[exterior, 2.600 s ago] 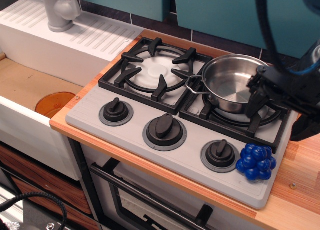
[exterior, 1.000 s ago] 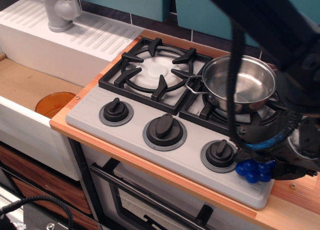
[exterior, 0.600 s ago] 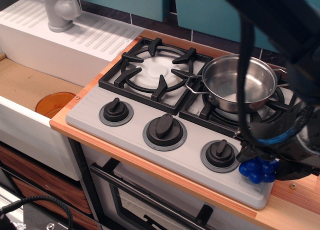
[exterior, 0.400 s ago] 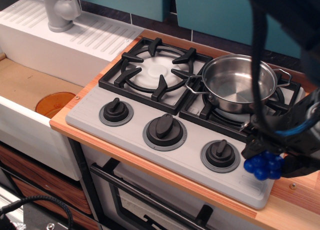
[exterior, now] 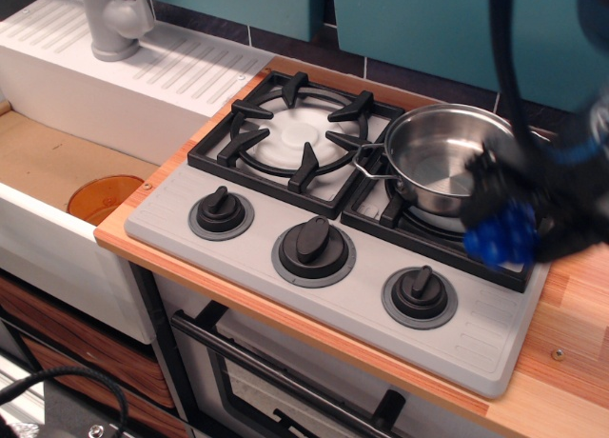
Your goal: Put pot or pan on stove and put blueberry in pot or pan
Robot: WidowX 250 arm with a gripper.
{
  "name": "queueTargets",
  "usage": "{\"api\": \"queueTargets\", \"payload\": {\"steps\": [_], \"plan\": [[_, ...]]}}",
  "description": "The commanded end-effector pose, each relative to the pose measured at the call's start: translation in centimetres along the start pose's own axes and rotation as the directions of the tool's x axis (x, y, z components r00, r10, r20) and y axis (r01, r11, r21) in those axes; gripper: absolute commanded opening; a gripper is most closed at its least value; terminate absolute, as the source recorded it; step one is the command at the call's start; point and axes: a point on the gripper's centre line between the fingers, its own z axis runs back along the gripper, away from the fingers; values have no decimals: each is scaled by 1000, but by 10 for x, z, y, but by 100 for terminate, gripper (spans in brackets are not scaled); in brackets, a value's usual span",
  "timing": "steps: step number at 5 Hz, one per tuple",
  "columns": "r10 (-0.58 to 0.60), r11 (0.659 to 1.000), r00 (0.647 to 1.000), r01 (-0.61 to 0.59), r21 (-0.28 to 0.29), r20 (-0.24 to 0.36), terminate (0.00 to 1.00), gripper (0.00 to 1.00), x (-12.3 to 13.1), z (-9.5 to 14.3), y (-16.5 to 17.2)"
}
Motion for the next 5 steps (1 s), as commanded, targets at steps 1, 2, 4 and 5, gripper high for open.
{"api": "queueTargets", "payload": {"steps": [1,2,4,5], "plan": [[-34,999,997,37,-34,72,0,0,68,13,49],[-42,998,996,45,-42,84,0,0,79,5,55],[-38,995,993,48,-84,115,0,100,86,-14,49],[-38,995,994,46,-88,98,0,100,86,-10,50]]}}
